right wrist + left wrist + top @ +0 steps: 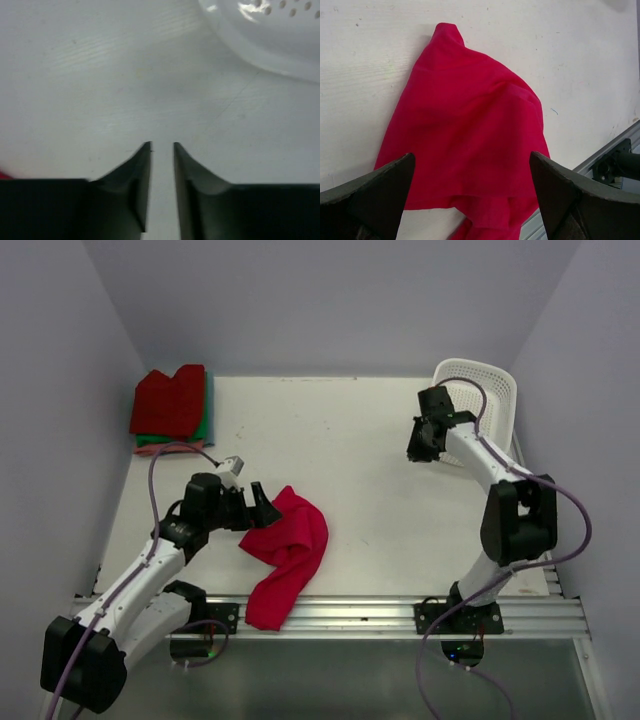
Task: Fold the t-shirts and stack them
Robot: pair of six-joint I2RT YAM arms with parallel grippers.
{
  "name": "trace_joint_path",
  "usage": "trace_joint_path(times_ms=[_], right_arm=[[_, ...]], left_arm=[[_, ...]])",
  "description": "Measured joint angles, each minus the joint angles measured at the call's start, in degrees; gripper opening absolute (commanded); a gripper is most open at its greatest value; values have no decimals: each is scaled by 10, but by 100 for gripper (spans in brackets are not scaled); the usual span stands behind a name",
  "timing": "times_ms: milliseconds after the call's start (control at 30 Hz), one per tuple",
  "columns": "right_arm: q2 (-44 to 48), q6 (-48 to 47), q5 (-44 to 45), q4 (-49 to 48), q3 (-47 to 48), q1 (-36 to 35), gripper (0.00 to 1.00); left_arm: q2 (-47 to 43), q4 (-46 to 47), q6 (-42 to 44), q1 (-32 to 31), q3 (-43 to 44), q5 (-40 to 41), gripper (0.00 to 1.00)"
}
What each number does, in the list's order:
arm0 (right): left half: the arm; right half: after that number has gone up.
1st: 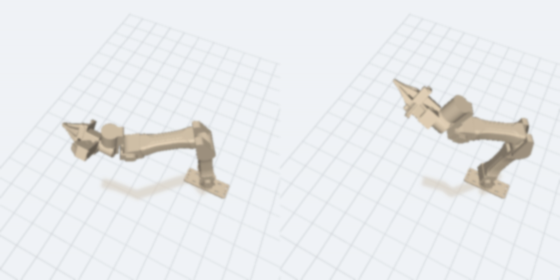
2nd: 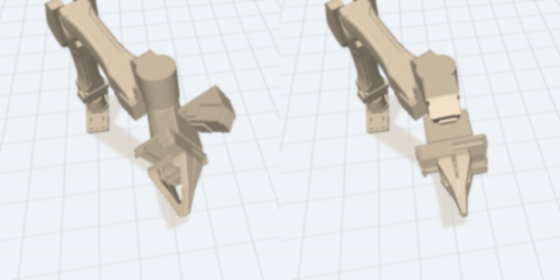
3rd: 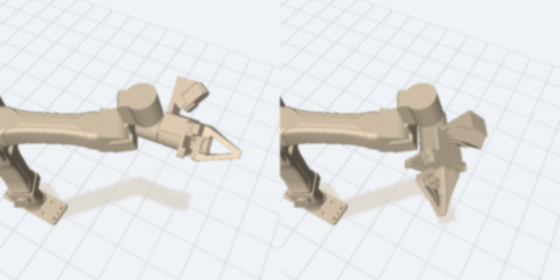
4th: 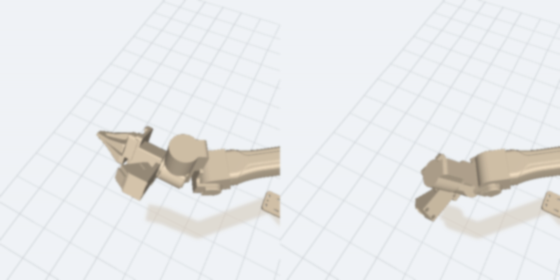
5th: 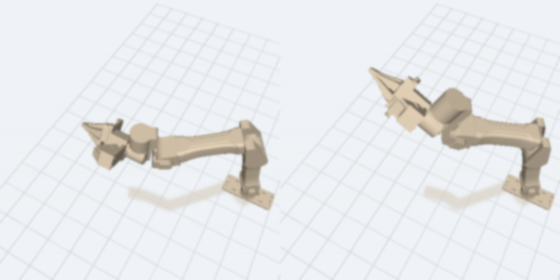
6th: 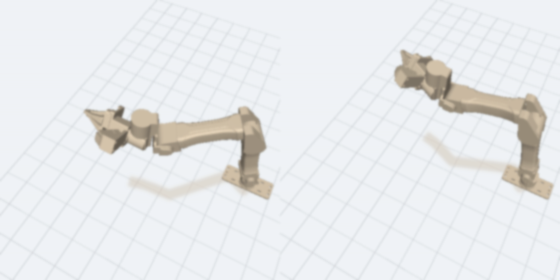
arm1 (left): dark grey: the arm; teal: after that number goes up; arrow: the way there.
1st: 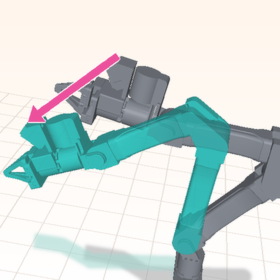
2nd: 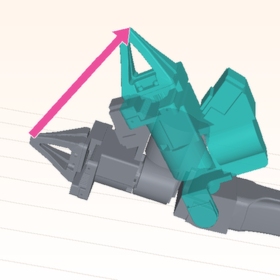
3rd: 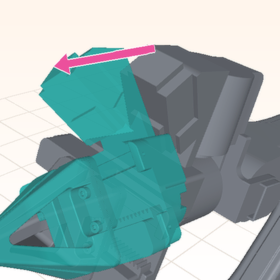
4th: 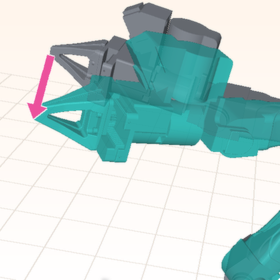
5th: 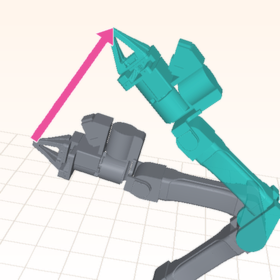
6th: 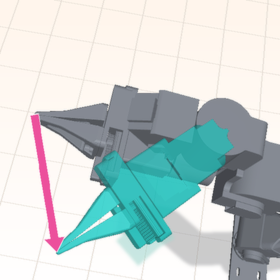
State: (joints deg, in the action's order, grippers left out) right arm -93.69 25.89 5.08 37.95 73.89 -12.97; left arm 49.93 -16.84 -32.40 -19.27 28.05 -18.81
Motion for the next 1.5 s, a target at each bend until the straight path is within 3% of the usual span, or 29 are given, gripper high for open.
trace_joint_path(times_ms=[33, 267, 400, 667, 1000, 1100, 1200, 1267, 1300, 1333, 1500], right_arm=[[-28, 10, 3, -1, 14, 14, 0], [-212, 47, 0, 7, 152, 70, 0], [-261, 60, 4, 7, 204, 81, 0], [-237, 79, 72, 6, 186, 92, 0], [-86, 59, 35, -31, 87, 90, 0], [-56, 55, 17, -42, 71, 88, 0], [-35, 51, 8, -44, 56, 85, 0], [-17, 49, -2, -47, 42, 85, 0], [-10, 49, -3, -47, 37, 84, 0], [0, 48, -4, -47, 32, 84, 0], [47, 42, -15, -56, 3, 83, 0]], left_arm=[[-1, 0, 0, 0, -1, -2, 100], [-23, 0, -7, 0, -1, -3, 100], [-32, -1, -10, 0, -1, -1, 100], [0, -1, -9, -1, -9, 1, 100], [139, -3, -4, -102, -8, 6, 100], [183, 4, -6, -106, 11, 24, 100], [211, 23, -11, -108, 24, 39, 82], [233, 44, -14, -108, 30, 45, 43], [249, 58, -16, -108, 31, 47, 14], [269, 73, -17, -107, 33, 46, 0], [334, 130, -16, -109, 59, 14, 0]])
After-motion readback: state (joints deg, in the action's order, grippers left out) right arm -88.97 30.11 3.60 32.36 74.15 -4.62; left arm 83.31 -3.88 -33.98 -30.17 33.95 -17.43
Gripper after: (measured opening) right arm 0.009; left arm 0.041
